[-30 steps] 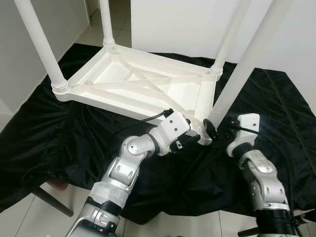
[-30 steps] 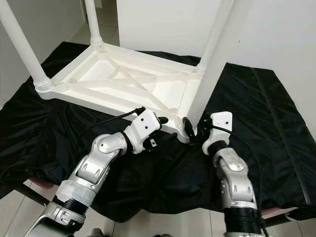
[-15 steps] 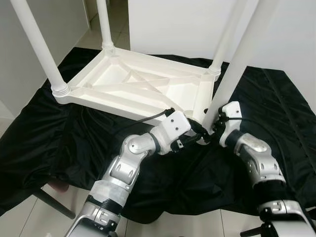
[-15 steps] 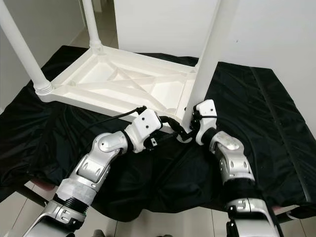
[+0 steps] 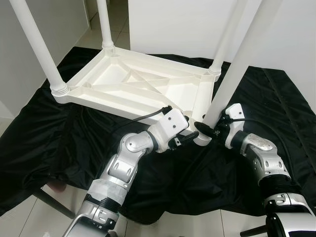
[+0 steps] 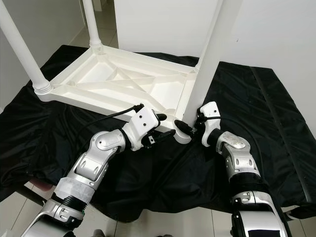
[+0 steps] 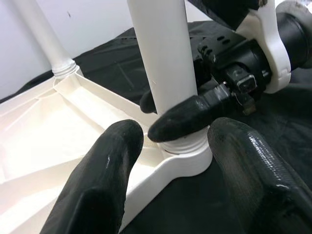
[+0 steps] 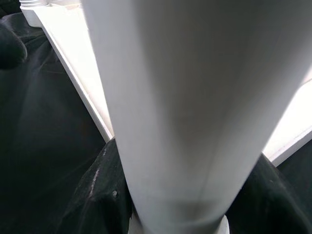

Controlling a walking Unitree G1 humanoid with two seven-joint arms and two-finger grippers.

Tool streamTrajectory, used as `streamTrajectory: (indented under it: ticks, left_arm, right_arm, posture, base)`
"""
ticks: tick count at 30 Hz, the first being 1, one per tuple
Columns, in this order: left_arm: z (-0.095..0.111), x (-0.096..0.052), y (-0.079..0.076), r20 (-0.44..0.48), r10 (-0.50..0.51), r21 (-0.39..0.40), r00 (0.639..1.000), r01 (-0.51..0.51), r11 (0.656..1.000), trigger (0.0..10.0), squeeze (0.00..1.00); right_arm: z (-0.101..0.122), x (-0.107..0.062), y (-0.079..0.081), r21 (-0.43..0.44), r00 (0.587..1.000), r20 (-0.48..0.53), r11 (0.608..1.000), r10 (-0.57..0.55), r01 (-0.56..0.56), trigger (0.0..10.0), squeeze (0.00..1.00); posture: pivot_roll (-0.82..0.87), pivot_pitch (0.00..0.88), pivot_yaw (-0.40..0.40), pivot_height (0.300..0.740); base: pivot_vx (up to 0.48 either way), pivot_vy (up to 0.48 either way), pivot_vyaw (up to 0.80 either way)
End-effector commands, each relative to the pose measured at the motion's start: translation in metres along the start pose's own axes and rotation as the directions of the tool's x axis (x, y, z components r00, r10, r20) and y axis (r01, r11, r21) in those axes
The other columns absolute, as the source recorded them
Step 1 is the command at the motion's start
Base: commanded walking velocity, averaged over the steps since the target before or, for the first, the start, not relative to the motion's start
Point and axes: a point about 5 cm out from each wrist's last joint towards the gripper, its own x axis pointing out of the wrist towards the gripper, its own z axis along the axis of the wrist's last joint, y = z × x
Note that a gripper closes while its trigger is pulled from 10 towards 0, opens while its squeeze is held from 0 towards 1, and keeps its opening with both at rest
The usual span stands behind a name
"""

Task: Building children table

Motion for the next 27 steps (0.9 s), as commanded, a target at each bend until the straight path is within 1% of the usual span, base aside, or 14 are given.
streamTrajectory:
  ticks: [1, 3, 7, 10, 15, 16, 18, 19, 20, 21, 22, 24, 26, 27]
  left_arm:
    - [-0.003, 0.001, 0.006, -0.017, 0.109, 0.006, 0.994, -0.109, 0.994, 10.0, 0.00]
    - [-0.002, 0.002, 0.006, -0.015, 0.110, 0.007, 0.994, -0.110, 0.994, 10.0, 0.00]
    - [-0.002, 0.002, 0.006, -0.011, 0.112, 0.008, 0.994, -0.112, 0.994, 10.0, 0.00]
    - [-0.002, 0.002, 0.006, -0.011, 0.113, 0.011, 0.994, -0.113, 0.994, 10.0, 0.00]
    - [0.000, 0.003, 0.007, -0.005, 0.112, 0.013, 0.994, -0.112, 0.994, 10.0, 0.00]
    - [0.000, 0.004, 0.007, -0.002, 0.112, 0.014, 0.994, -0.112, 0.994, 10.0, 0.00]
    - [0.000, 0.004, 0.007, -0.002, 0.112, 0.014, 0.994, -0.112, 0.994, 10.0, 0.00]
    - [0.000, 0.004, 0.007, -0.001, 0.111, 0.013, 0.994, -0.111, 0.994, 10.0, 0.00]
    - [0.000, 0.005, 0.006, -0.001, 0.108, 0.010, 0.994, -0.108, 0.994, 10.0, 0.00]
    - [0.000, 0.005, 0.006, -0.001, 0.108, 0.010, 0.994, -0.108, 0.994, 10.0, 0.00]
    - [-0.001, 0.005, 0.005, -0.001, 0.107, 0.009, 0.994, -0.107, 0.994, 10.0, 0.00]
    - [-0.001, 0.005, 0.005, -0.001, 0.107, 0.009, 0.994, -0.107, 0.994, 10.0, 0.00]
    - [-0.001, 0.005, 0.005, -0.001, 0.105, 0.009, 0.995, -0.105, 0.994, 10.0, 0.00]
    - [-0.001, 0.005, 0.005, -0.001, 0.105, 0.009, 0.995, -0.105, 0.994, 10.0, 0.00]
  right_arm:
    - [-0.013, -0.001, 0.005, 0.032, 0.998, -0.048, 0.999, 0.028, -0.027, 10.0, 0.00]
    - [-0.015, -0.002, -0.004, 0.025, 0.991, -0.050, 0.991, -0.127, 0.128, 10.0, 0.00]
    - [-0.015, -0.002, -0.005, 0.053, 0.964, -0.020, 0.963, -0.264, 0.265, 10.0, 0.00]
    - [-0.014, -0.001, -0.002, 0.066, 0.958, 0.003, 0.956, -0.287, 0.287, 10.0, 0.00]
    - [-0.009, 0.003, 0.007, 0.107, 0.908, 0.037, 0.905, -0.417, 0.412, 10.0, 0.00]
    - [-0.008, 0.005, 0.009, 0.124, 0.878, 0.034, 0.874, -0.478, 0.471, 10.0, 0.00]
    - [-0.008, 0.005, 0.009, 0.124, 0.878, 0.034, 0.874, -0.478, 0.471, 10.0, 0.00]
    - [-0.008, 0.005, 0.012, 0.137, 0.843, 0.027, 0.837, -0.538, 0.530, 10.0, 0.00]
    - [-0.009, 0.007, 0.016, 0.150, 0.782, 0.002, 0.773, -0.623, 0.616, 10.0, 0.00]
    - [-0.009, 0.007, 0.016, 0.150, 0.782, 0.002, 0.773, -0.623, 0.616, 10.0, 0.00]
    - [-0.010, 0.007, 0.019, 0.155, 0.736, -0.018, 0.726, -0.676, 0.670, 10.0, 0.00]
    - [-0.010, 0.007, 0.019, 0.155, 0.736, -0.018, 0.726, -0.676, 0.670, 10.0, 0.00]
    - [-0.010, 0.008, 0.027, 0.156, 0.634, -0.030, 0.623, -0.773, 0.766, 10.0, 0.00]
    - [-0.010, 0.008, 0.027, 0.156, 0.634, -0.030, 0.623, -0.773, 0.766, 10.0, 0.00]
  posture:
    - [0.00, 0.066, -0.019, 0.740]
    - [0.00, 0.062, -0.021, 0.740]
    - [0.00, 0.062, -0.021, 0.740]
    - [0.00, 0.062, -0.021, 0.740]
    - [-0.02, 0.055, -0.024, 0.740]
    - [-0.02, 0.054, -0.023, 0.740]
    - [-0.02, 0.054, -0.023, 0.740]
    - [-0.02, 0.054, -0.023, 0.740]
    - [-0.03, 0.054, -0.021, 0.740]
    - [-0.03, 0.054, -0.021, 0.740]
    - [-0.03, 0.056, -0.021, 0.740]
    - [-0.03, 0.056, -0.021, 0.740]
    - [-0.03, 0.057, -0.020, 0.740]
    - [-0.03, 0.057, -0.020, 0.740]
  base:
    - [0.000, 0.000, 0.00]
    - [0.000, 0.000, 0.00]
    - [0.000, 0.000, 0.00]
    - [0.000, 0.000, 0.00]
    - [0.000, 0.000, 0.00]
    - [0.000, 0.000, 0.00]
    - [0.000, 0.000, 0.00]
    - [0.000, 0.000, 0.00]
    - [0.000, 0.000, 0.00]
    - [0.000, 0.000, 0.00]
    - [0.000, 0.000, 0.00]
    - [0.000, 0.000, 0.00]
    - [0.000, 0.000, 0.00]
    - [0.000, 0.000, 0.00]
